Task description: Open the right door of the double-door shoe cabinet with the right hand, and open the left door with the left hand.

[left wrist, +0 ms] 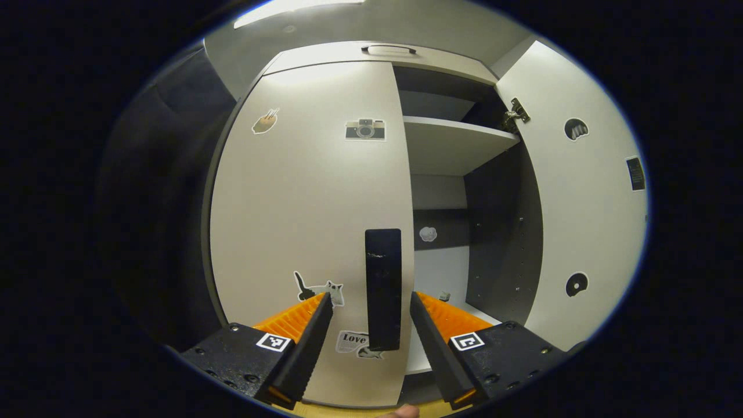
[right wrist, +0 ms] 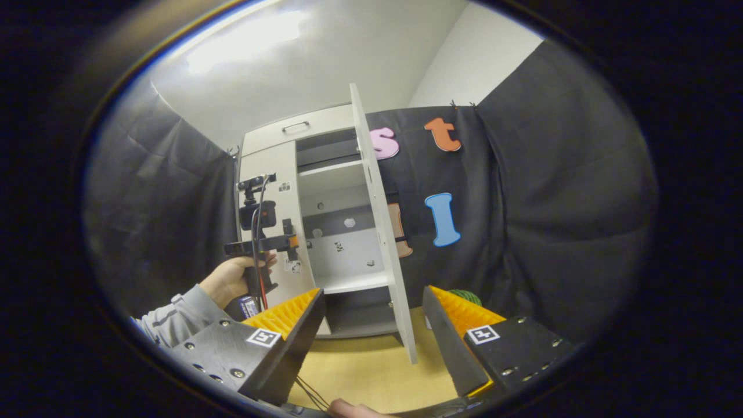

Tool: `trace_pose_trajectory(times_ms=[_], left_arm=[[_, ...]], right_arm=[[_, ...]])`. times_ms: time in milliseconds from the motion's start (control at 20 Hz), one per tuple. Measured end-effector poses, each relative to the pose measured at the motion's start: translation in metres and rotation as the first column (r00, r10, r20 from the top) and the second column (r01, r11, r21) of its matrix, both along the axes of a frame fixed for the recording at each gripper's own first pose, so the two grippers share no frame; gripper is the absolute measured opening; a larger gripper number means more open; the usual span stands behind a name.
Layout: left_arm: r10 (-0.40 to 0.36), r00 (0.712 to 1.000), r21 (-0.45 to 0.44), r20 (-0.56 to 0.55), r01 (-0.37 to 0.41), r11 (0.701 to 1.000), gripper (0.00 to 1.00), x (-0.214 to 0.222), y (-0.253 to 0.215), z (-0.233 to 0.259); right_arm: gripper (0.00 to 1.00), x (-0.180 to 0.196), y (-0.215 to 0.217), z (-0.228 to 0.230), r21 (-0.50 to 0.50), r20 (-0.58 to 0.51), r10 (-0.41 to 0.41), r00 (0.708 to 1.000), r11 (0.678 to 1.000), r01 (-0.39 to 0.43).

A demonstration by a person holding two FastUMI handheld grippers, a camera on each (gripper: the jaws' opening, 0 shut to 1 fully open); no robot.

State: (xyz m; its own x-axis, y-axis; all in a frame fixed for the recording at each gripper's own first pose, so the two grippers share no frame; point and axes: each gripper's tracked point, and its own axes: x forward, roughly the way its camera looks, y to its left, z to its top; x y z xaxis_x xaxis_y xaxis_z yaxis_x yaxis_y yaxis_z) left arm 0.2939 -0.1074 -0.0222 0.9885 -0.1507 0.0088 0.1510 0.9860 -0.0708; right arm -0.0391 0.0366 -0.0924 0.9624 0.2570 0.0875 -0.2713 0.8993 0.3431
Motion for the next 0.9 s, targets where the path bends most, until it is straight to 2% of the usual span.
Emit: trace_pose_trajectory(times_ms=[100, 150, 200, 250, 450, 500, 550, 800, 900], left_arm=[[0.005, 1.000, 0.028, 0.025, -0.005, 1.000, 0.82, 0.010, 0.000, 0.000], [0.007, 1.000, 0.053, 0.022, -0.008, 0.999, 0.71, 0.015, 0.001, -0.004], [-0.013, 1.000, 0.050, 0.009, 0.013, 0.999, 0.65, 0.015, -0.003, -0.008], [-0.024, 1.000, 0.040, -0.008, 0.024, 0.999, 0.58, 0.019, -0.005, -0.014], [-0.039, 0.999, 0.027, 0.005, 0.039, 0.999, 0.47, 0.020, -0.008, -0.013], [-0.055, 0.998, 0.018, 0.001, 0.055, 0.998, 0.47, 0.019, -0.012, -0.013], [-0.052, 0.999, 0.014, -0.008, 0.052, 0.999, 0.39, 0.019, -0.011, -0.014], [-0.069, 0.997, -0.010, -0.046, 0.069, 0.998, 0.30, 0.010, -0.009, -0.016], [-0.069, 0.995, 0.006, -0.065, 0.070, 0.998, 0.27, -0.003, -0.006, -0.015]], right_arm=[[1.00, -0.003, 0.001, -0.002, 0.034, 0.000, 0.022, 1.000, 0.999, -0.022], [1.00, -0.004, 0.001, -0.001, 0.039, 0.001, 0.028, 1.000, 0.999, -0.028], [1.00, -0.006, -0.001, -0.001, 0.038, 0.003, 0.027, 1.000, 0.999, -0.027], [1.00, -0.009, -0.002, -0.001, 0.032, 0.006, 0.024, 1.000, 0.999, -0.024], [0.97, -0.016, -0.004, 0.001, -0.030, 0.024, -0.004, 1.000, 1.000, 0.005], [0.97, -0.018, -0.003, 0.002, -0.048, 0.025, -0.010, 1.000, 0.999, 0.011], [1.00, -0.019, -0.003, 0.002, -0.065, 0.026, -0.019, 0.999, 0.998, 0.020], [1.00, -0.024, 0.002, 0.000, -0.119, 0.014, -0.043, 0.999, 0.992, 0.044], [1.00, -0.024, 0.005, -0.001, -0.122, 0.004, -0.041, 0.999, 0.992, 0.041]])
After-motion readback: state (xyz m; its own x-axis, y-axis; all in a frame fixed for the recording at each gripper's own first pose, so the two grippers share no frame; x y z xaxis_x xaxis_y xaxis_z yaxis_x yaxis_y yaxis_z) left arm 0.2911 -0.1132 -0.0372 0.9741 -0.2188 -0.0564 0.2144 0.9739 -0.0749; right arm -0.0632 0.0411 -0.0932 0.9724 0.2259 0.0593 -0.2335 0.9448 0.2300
